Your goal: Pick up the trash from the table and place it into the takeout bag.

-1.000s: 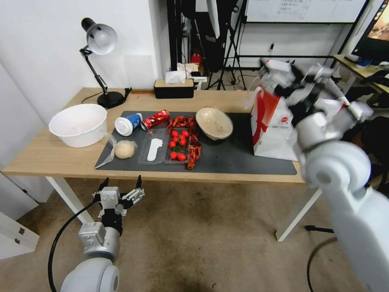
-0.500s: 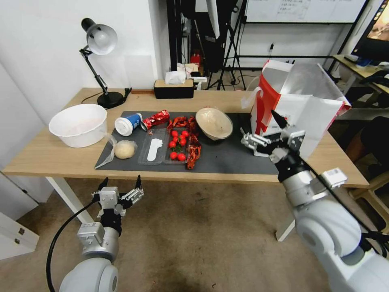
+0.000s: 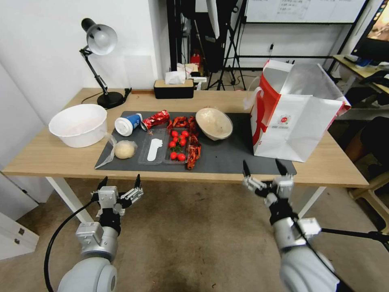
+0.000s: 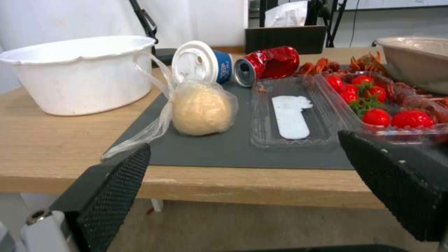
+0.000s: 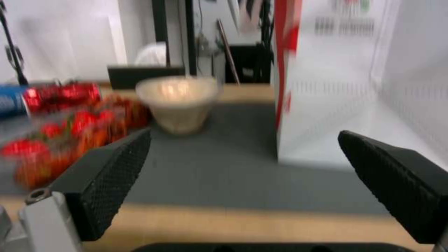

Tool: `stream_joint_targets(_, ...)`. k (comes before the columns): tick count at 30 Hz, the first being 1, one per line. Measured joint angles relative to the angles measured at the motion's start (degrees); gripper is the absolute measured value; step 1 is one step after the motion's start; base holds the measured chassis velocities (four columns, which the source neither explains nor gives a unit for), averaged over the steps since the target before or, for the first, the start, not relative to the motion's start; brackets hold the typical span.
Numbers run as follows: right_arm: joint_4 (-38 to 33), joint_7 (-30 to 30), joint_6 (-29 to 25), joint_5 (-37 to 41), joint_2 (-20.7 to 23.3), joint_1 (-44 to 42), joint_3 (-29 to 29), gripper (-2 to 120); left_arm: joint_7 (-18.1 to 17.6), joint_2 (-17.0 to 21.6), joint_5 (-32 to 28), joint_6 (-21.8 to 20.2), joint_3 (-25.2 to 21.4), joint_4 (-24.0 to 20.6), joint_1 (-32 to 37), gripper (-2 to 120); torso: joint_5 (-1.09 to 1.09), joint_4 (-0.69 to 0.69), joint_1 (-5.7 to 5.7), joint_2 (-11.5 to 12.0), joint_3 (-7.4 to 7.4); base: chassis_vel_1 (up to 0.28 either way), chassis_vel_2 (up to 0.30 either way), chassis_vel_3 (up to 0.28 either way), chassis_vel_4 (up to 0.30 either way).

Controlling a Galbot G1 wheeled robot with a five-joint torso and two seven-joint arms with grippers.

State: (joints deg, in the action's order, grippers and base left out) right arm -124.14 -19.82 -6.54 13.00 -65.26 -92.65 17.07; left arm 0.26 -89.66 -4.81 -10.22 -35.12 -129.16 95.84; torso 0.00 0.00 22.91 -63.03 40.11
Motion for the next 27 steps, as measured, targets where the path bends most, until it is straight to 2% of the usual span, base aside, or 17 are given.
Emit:
stream_joint_targets(4,2.6,-1.1,-3.0,-1.6,-1.4,-2.6,-1.3,100,0.0,0.0,0.0,0.0,0.0,0.2,-0.1,100,0.0,0.0,0.0,0.0,0.0,0.0,0.0,0.0,0.0)
stream_joint_targets(15,4.0,-1.3,-3.8,-2.0,-1.8,-2.4,-1.7,100,0.0,-0.1,-0.1,0.3,-0.1,0.4,0.0,100,0.0,0.0,0.0,0.0,0.0,0.0,0.0,0.0,0.0)
stream_joint_targets(22,3.3,-2.8,-1.7,-0.5,-2.1,1.1,-3.1,100,0.0,-0.1,-0.1,0.4,-0.1,0.4,0.0,100,0.0,0.0,0.0,0.0,0.0,0.0,0.0,0.0,0.0)
stream_joint_targets(27,2.7,-4.4,2.5,5.8,-2.8,7.1,-4.7,99,0.0,-0.1,0.0,0.5,-0.1,0.4,0.2,100,0.0,0.0,0.01,0.0,0.0,0.0,0.0,0.0,0.0)
